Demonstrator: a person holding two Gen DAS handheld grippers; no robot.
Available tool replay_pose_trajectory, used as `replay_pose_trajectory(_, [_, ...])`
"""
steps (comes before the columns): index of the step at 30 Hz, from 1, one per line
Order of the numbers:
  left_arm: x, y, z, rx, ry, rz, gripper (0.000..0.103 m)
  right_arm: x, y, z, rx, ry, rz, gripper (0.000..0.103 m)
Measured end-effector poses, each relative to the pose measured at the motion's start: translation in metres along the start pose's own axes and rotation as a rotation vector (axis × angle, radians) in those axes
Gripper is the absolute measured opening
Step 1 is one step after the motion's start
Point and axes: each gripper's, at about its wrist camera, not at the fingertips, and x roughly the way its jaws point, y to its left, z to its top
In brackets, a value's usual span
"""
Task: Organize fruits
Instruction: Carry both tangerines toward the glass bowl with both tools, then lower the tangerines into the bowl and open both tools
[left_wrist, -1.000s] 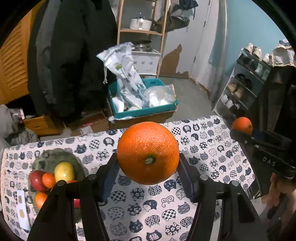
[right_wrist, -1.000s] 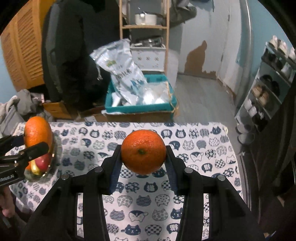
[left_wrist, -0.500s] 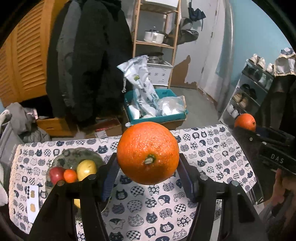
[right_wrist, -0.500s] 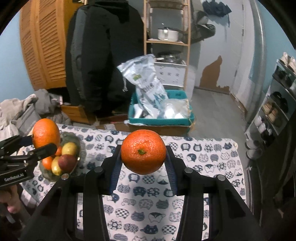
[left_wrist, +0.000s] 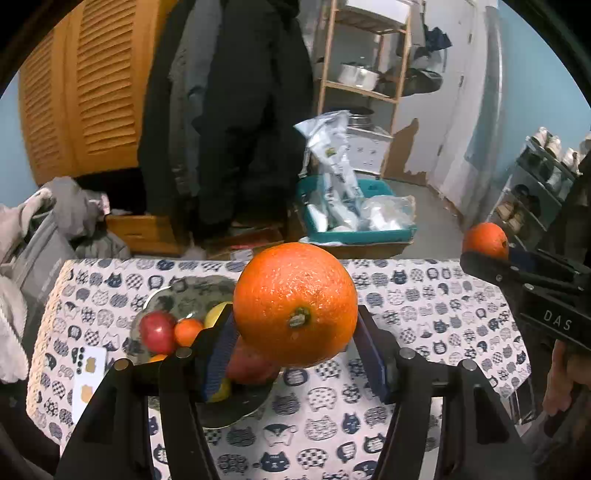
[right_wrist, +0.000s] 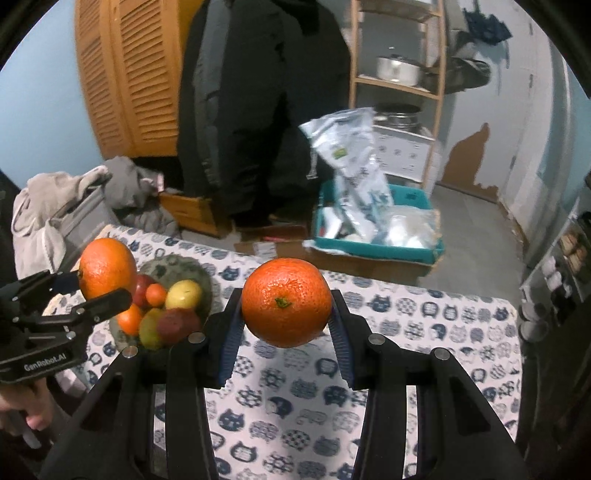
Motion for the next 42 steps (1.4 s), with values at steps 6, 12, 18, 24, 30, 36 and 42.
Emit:
replay_pose_trajectory(6, [0.004, 0.030, -0.005, -0.032, 0.009, 0.047, 0.063, 0.026, 0.030, 0.011, -0.024, 0.034, 0.063, 0.044])
replay_pose_trajectory(12, [0.014, 0.063, -0.012, -0.072, 0.035, 0.086, 0.063, 0.054, 0.059, 0.020, -0.044, 0.068, 0.123, 0.044])
replay_pose_trajectory(18, [0.035, 0.089, -0.018, -0.104, 0.078, 0.108, 0.063, 0.086, 0.082, 0.022, -0.056, 0.115, 0.162, 0.044])
replay_pose_trajectory(24, [0.070, 0.111, -0.030, -0.139, 0.149, 0.115, 0.063, 0.127, 0.096, 0.022, -0.059, 0.178, 0.185, 0.044])
replay_pose_trajectory(30, [0.102, 0.123, -0.042, -0.169, 0.215, 0.117, 0.063, 0.169, 0.102, 0.015, -0.048, 0.249, 0.220, 0.044])
replay_pose_trajectory(36, [0.122, 0.131, -0.047, -0.192, 0.255, 0.116, 0.063, 0.209, 0.105, 0.000, -0.034, 0.337, 0.236, 0.044])
replay_pose_trajectory(42, [0.140, 0.137, -0.052, -0.205, 0.292, 0.116, 0.064, 0.230, 0.105, -0.008, -0.032, 0.380, 0.244, 0.044])
